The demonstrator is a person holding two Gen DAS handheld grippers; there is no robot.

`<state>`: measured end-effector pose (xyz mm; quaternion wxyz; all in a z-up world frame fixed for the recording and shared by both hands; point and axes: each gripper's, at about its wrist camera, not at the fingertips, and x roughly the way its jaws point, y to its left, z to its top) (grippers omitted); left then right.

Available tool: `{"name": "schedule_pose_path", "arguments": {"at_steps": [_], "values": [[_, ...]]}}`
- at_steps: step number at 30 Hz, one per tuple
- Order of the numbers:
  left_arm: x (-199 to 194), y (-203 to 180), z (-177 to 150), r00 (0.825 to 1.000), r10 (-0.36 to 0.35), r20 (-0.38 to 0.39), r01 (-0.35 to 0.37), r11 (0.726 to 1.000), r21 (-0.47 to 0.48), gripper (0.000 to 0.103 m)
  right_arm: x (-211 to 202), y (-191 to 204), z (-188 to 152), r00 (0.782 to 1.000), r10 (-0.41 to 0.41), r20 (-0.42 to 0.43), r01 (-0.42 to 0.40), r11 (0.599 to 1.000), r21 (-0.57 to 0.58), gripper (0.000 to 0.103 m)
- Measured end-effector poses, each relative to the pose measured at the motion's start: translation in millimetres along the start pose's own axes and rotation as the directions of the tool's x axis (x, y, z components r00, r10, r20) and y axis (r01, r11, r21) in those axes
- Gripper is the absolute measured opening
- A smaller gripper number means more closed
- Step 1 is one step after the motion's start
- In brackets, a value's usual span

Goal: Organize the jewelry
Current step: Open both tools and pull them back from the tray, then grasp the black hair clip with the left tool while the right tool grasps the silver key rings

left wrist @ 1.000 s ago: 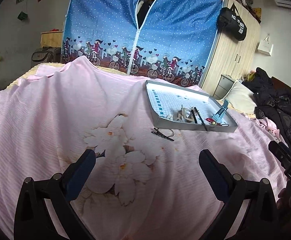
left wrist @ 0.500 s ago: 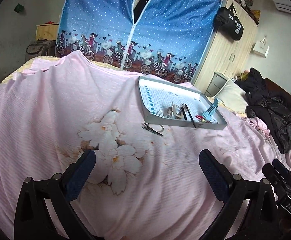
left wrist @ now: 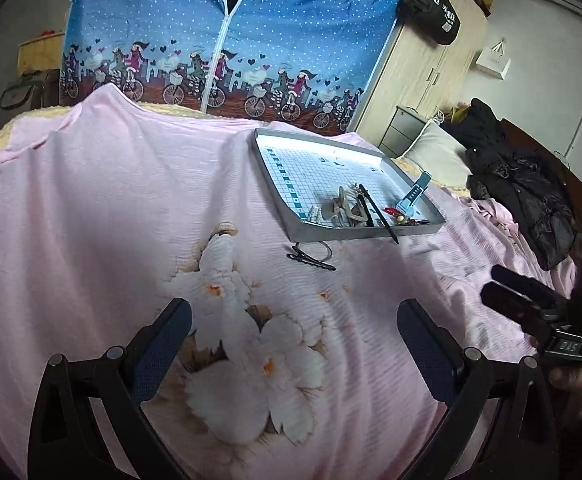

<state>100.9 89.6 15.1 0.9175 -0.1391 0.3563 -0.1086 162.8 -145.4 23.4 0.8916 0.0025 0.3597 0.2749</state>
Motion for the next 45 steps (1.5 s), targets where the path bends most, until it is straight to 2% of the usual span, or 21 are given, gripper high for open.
{"name": "schedule_pose_path", "arguments": {"at_steps": [1,3,6,8,10,12,16,20,23,27,30,33,40,45], "values": [[4.6,3.1,1.8,1.000,0.005,-0.006,-0.005,1.000,-0.005,0.100,9.1,-0.9,1.1,1.000,0.015,-0.014,-0.016,1.000,-0.001,0.102],[11.7,6.4,3.0,1.000,0.010,-0.007,-0.010,1.000,-0.013,0.099,26.1,-1.9,2.6,0.998,0.043,-0.051,-0.044,0.999,-0.013,0.088],[24.6,8.0,5.0,1.000,0.001,-0.015,-0.002,0.999,-0.046,0.093,44.3,-4.4,2.2,0.992,0.080,-0.102,-0.082,0.996,-0.022,0.077],[34.9,8.3,7.5,0.999,-0.013,-0.036,0.010,0.997,-0.070,0.081,49.3,-6.4,2.2,0.988,0.100,-0.114,-0.104,0.994,-0.033,0.072],[48.4,8.4,8.7,0.997,-0.038,-0.074,0.031,0.995,-0.092,0.061,54.5,-9.8,1.2,0.986,0.115,-0.121,-0.122,0.991,-0.049,0.066],[59.8,8.5,9.0,0.993,-0.057,-0.100,0.045,0.992,-0.120,0.052,60.4,-16.1,0.5,0.982,0.137,-0.132,-0.144,0.989,-0.041,0.055],[79.7,13.0,11.9,0.987,-0.104,-0.125,0.081,0.981,-0.178,0.036,75.1,-28.0,3.1,0.971,0.179,-0.156,-0.181,0.984,0.001,0.048],[92.0,13.3,20.0,0.986,-0.106,-0.132,0.079,0.978,-0.194,0.035,93.8,-34.5,12.8,0.960,0.214,-0.179,-0.213,0.977,0.025,0.041],[102.0,16.1,25.8,0.987,-0.073,-0.146,0.044,0.979,-0.197,0.035,109.3,-38.1,21.6,0.954,0.226,-0.198,-0.221,0.974,0.046,0.040],[117.0,22.9,30.4,0.983,-0.032,-0.181,-0.010,0.974,-0.226,0.035,126.0,-41.6,27.3,0.945,0.234,-0.228,-0.221,0.972,0.082,0.032],[122.5,30.3,36.6,0.983,-0.041,-0.180,-0.008,0.966,-0.260,0.035,136.5,-41.9,29.2,0.939,0.242,-0.246,-0.221,0.969,0.108,0.031],[126.1,35.6,39.2,0.981,-0.051,-0.187,-0.005,0.959,-0.284,0.028,143.5,-40.7,33.3,0.935,0.248,-0.256,-0.223,0.967,0.121,0.027],[135.1,46.9,46.9,0.970,-0.104,-0.218,0.027,0.943,-0.331,0.028,165.5,-38.6,43.0,0.921,0.248,-0.299,-0.206,0.964,0.166,0.027],[138.7,53.8,47.5,0.964,-0.114,-0.239,0.021,0.933,-0.360,0.027,180.6,-36.2,50.6,0.908,0.238,-0.345,-0.189,0.967,0.170,0.027]]}}
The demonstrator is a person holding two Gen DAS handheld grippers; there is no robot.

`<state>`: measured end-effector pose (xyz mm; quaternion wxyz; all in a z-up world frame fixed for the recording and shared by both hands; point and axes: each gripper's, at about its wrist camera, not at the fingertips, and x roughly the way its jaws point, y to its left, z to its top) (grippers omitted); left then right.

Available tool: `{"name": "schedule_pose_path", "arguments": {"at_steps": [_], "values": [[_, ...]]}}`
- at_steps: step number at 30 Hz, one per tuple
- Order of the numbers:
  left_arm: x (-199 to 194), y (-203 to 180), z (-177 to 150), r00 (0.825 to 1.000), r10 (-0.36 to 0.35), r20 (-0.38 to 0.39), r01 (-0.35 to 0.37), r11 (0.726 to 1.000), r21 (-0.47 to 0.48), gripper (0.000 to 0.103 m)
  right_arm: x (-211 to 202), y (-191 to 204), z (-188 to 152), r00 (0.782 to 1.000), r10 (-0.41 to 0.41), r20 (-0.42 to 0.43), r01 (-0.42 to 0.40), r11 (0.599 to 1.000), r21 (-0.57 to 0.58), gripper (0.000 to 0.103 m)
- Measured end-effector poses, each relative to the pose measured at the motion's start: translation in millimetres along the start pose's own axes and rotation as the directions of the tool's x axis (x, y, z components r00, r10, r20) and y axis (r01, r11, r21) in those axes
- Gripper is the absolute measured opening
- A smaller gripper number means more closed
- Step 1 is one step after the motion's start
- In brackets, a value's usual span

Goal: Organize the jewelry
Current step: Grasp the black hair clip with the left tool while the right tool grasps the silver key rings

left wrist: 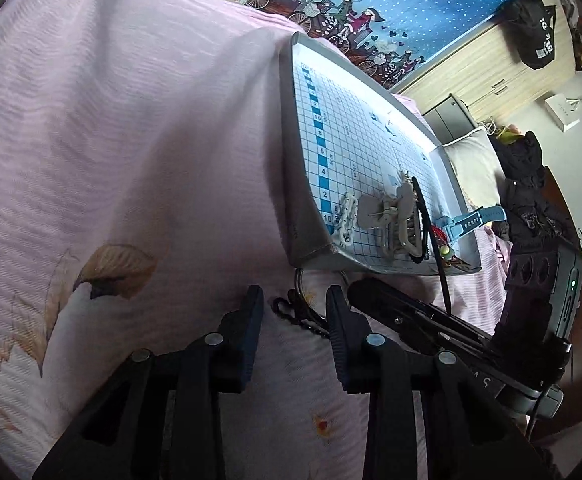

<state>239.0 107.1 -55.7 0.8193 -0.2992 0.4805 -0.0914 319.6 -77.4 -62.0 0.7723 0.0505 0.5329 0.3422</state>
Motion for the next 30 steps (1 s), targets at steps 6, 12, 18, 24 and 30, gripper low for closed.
{"name": "schedule_pose_path", "arguments": {"at_steps": [6,12,18,24,30], "values": [[2.9,-4.8,-2.3,0.999,0.036,-0.013,-0.036,0.999,0.034,0.019,8.8,4.4,1.3,0.997,-0.049,-0.060,0.048,0.998,-0.027,0.027],[0.5,-5.9,-9.6,0.999,0.045,-0.008,-0.044,0.997,0.068,0.015,7.1,6.1,-7.7,0.992,-0.094,-0.087,0.085,0.991,-0.105,0.006],[-6.8,-8.8,-28.2,1.000,-0.001,-0.005,0.002,0.994,0.111,0.014,-15.1,-6.5,-25.3,0.995,-0.070,-0.072,0.062,0.993,-0.099,0.004],[-6.1,-18.8,-43.4,0.996,-0.072,-0.056,0.081,0.978,0.194,0.014,-54.0,-16.1,-54.7,0.998,-0.063,-0.018,0.062,0.995,-0.074,0.004],[-7.0,-19.9,-54.1,0.992,-0.110,-0.057,0.119,0.975,0.189,0.014,-75.8,-15.5,-69.6,0.987,-0.154,0.046,0.158,0.982,-0.104,0.004]]}}
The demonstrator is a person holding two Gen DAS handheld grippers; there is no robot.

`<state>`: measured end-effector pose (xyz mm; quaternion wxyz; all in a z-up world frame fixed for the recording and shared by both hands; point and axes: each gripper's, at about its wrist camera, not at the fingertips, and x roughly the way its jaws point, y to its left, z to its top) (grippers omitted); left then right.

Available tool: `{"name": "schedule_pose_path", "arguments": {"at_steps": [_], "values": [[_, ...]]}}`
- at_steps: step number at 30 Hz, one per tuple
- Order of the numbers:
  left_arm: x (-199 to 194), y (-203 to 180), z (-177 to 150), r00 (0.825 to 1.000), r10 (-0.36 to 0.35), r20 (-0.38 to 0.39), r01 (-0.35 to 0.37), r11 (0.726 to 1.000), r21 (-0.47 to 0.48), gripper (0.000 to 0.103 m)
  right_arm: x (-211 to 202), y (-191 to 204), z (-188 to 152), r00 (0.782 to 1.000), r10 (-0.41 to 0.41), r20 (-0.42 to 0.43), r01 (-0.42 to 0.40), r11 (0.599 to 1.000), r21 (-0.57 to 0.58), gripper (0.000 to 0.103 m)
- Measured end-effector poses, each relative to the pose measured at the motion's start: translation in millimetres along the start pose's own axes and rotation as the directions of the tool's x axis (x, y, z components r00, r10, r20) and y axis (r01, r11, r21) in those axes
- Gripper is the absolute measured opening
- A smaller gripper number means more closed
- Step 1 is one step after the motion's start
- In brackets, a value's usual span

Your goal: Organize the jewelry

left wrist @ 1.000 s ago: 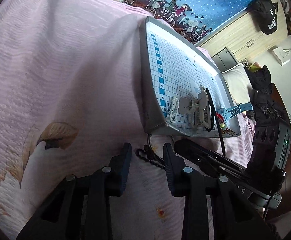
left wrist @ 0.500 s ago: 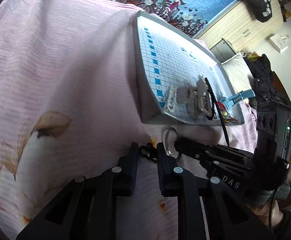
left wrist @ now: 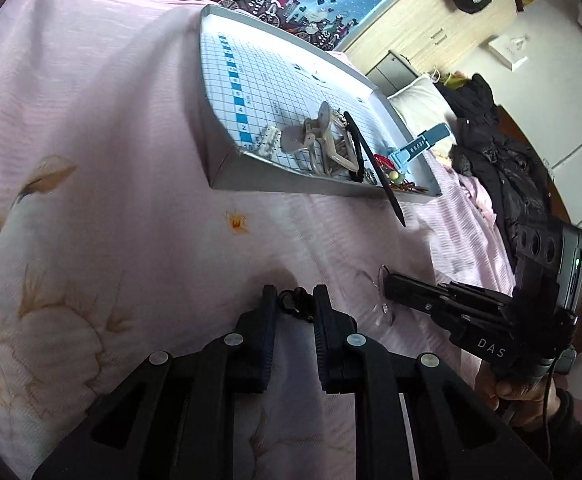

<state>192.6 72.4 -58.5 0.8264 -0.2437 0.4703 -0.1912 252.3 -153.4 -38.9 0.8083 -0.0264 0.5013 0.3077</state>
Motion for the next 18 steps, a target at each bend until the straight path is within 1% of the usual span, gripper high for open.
{"name": "schedule_pose_path", "arguments": {"at_steps": [2,4,11,13,15,18], "values": [[-0.7,-0.4,-2.3,1.000,-0.008,0.019,0.008,1.000,-0.009,0.014,-3.1,1.3,0.8,1.000,-0.023,0.019,0.023,0.999,-0.026,0.004],[-1.4,-1.9,-4.3,0.999,-0.005,0.034,0.005,1.000,0.009,0.014,-1.3,1.1,0.1,0.999,-0.024,0.028,0.025,0.999,-0.034,0.004],[2.8,-6.5,-3.5,0.999,0.024,0.022,-0.024,0.999,0.031,0.016,6.3,-3.3,-3.9,0.999,0.022,0.032,-0.022,0.999,-0.024,0.006],[4.7,-7.7,-3.7,0.999,0.031,0.016,-0.032,0.999,0.042,0.018,7.7,-5.1,-3.8,0.999,0.039,0.029,-0.038,0.999,-0.016,0.009],[8.7,-10.7,-2.4,0.999,0.037,0.012,-0.038,0.998,0.054,0.021,10.9,-3.1,-3.8,0.999,0.044,0.020,-0.044,0.999,-0.024,0.014],[13.5,-16.5,-4.2,0.999,0.052,0.009,-0.052,0.995,0.088,0.026,16.4,2.4,-7.2,1.000,0.019,0.002,-0.019,0.998,-0.067,0.015]]}}
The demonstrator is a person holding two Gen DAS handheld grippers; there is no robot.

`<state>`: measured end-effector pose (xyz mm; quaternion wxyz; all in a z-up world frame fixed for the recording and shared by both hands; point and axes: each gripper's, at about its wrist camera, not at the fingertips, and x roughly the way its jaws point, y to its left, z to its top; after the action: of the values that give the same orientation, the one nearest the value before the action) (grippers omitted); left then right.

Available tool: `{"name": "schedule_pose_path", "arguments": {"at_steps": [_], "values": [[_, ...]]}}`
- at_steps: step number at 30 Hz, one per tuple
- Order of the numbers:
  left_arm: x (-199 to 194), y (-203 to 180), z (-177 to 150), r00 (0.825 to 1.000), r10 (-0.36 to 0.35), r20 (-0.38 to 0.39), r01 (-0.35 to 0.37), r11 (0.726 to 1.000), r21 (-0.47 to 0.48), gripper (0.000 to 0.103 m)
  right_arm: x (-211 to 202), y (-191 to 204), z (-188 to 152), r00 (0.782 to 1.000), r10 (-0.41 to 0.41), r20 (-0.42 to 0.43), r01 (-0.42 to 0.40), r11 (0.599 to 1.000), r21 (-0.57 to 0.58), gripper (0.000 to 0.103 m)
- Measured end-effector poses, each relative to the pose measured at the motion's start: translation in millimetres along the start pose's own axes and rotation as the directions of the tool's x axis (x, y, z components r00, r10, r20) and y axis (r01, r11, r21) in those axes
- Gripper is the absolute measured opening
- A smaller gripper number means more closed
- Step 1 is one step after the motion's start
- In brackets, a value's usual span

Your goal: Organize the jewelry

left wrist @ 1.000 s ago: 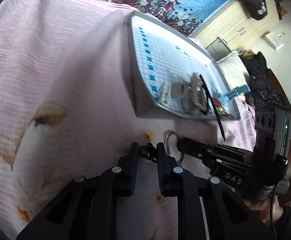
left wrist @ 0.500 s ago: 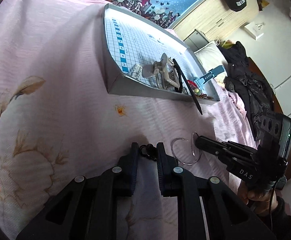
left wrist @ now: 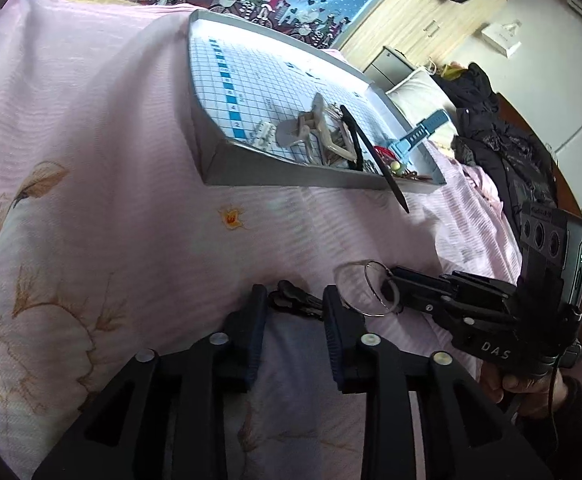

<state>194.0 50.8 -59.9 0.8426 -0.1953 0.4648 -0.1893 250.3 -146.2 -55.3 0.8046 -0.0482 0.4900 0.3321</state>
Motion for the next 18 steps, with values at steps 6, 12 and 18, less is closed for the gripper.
{"name": "schedule_pose_path", "arguments": {"at_steps": [6,12,18], "values": [[10.0,-11.8,-3.1,0.997,0.077,-0.003,-0.077,0.994,0.072,0.026,2.7,2.9,-4.4,1.000,-0.011,-0.005,0.011,1.000,-0.014,0.015],[16.6,-15.9,-5.9,0.994,0.106,0.006,-0.106,0.990,0.092,0.017,8.6,2.1,-7.0,0.999,-0.014,-0.034,0.013,1.000,-0.012,0.015],[23.0,-26.9,-8.7,0.994,0.112,0.018,-0.113,0.982,0.150,0.013,7.4,7.2,-10.1,0.999,-0.043,-0.009,0.042,0.998,-0.038,0.012]]}}
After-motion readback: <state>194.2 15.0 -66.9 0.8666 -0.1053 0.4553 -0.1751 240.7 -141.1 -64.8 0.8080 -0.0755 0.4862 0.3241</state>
